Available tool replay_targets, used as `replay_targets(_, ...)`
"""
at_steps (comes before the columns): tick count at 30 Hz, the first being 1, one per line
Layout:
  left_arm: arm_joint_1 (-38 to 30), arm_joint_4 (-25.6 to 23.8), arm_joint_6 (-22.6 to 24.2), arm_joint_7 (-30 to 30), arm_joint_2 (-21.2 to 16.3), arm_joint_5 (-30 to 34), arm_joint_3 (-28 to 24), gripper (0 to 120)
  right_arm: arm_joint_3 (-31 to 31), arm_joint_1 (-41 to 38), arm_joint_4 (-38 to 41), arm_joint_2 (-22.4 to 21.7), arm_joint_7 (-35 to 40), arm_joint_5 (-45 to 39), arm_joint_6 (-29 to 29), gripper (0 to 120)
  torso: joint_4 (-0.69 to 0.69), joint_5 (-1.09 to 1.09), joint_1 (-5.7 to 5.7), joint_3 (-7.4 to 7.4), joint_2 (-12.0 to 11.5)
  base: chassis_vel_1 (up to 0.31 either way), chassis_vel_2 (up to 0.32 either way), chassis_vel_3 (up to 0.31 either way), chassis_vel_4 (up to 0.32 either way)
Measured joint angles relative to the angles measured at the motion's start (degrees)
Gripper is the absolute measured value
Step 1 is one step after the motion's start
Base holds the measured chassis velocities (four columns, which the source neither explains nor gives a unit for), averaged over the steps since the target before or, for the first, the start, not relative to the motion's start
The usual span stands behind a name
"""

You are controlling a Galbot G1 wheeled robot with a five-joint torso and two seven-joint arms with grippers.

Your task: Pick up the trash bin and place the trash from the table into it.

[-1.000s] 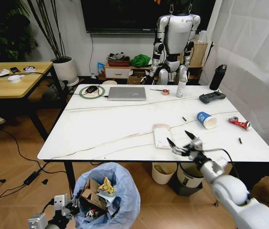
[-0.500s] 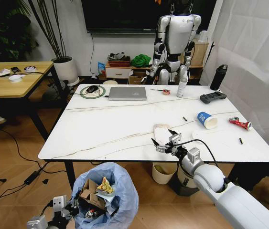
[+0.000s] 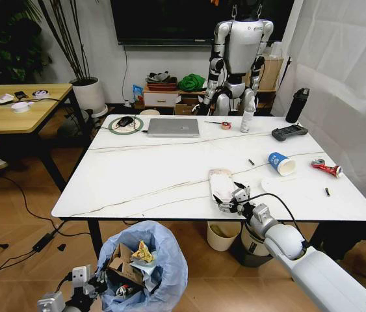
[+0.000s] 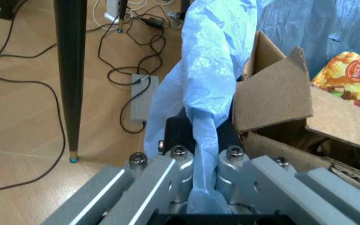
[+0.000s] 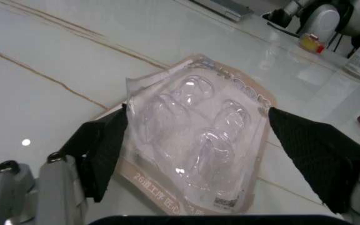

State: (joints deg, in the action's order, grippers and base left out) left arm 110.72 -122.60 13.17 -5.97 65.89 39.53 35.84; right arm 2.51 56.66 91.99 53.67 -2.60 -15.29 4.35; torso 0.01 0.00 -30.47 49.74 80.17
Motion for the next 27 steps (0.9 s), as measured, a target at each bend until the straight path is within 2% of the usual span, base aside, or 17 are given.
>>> replay_targets(5,-0.4,0.4,0.0,0.0,-0.2,0.3,0.0,0,0.8,0.6,0.0,0.0,0.0,0.1,-0.2,61,0.00,-0.01,0.00,0.00,0.0,0.000,0.000,0.000,0.000)
replay_targets(7,-0.5,0.4,0.0,0.0,-0.3,0.4,0.0,0,0.9,0.8,0.0,0.0,-0.1,0.1,-0.2,58,0.00,-0.01,0.00,0.00,0.0,0.000,0.000,0.000,0.000)
replay_targets(21,-0.7,0.6,0.1,-0.2,-0.9,1.3,0.1,0,1.4,1.2,-0.9,-0.1,-0.8,-0.1,-0.3,3,0.00,0.00,0.00,0.00,0.0,0.000,0.000,0.000,0.000)
replay_targets(27,-0.7,0.6,0.1,-0.3,-1.3,1.6,0.2,0,1.7,1.6,-1.0,-0.2,-1.0,-0.3,-0.5,0,0.00,0.00,0.00,0.00,0.0,0.000,0.000,0.000,0.000)
